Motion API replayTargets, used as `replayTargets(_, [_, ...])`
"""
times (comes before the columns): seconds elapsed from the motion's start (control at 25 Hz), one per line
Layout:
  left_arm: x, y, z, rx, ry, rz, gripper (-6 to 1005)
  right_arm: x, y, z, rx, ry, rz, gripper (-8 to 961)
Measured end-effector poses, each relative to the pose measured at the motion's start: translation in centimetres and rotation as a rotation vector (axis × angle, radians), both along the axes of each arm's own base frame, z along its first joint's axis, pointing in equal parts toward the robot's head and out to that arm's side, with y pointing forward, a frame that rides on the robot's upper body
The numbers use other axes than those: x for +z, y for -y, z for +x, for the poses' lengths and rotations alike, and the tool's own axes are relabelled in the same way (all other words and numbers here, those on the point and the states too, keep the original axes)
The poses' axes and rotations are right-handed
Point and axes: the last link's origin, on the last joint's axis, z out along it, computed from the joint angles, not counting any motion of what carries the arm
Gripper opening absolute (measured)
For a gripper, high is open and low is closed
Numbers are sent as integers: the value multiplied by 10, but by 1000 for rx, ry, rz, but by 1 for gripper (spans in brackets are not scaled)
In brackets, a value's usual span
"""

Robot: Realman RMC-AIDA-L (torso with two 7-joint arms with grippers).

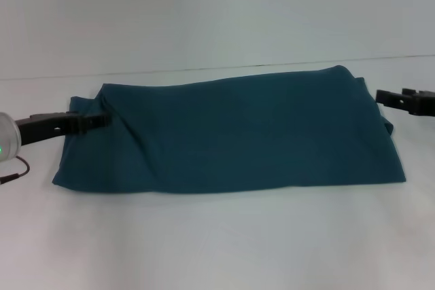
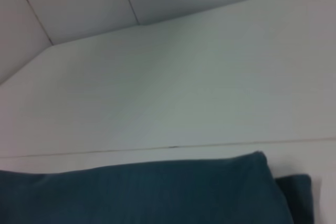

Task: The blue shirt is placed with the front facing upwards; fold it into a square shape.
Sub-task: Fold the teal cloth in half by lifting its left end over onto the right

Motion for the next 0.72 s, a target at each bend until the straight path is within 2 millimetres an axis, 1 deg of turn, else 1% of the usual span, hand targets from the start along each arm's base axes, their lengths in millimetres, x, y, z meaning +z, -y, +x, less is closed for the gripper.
replayTargets(0.12, [1, 6, -4, -7, -4, -14, 794, 10, 11, 4, -20, -39, -20, 730])
replayTargets(0.36, [-1, 10, -9, -14, -32, -21, 791, 28, 28, 8, -62, -129, -66, 730])
replayTargets(0.56, [-2, 13, -15, -13, -80, -32, 788, 42, 31, 10, -88, -168, -71, 730])
replayTargets(0.72, [-2, 13, -21, 1, -111, -21, 785, 48, 31, 12, -104, -169, -73, 730])
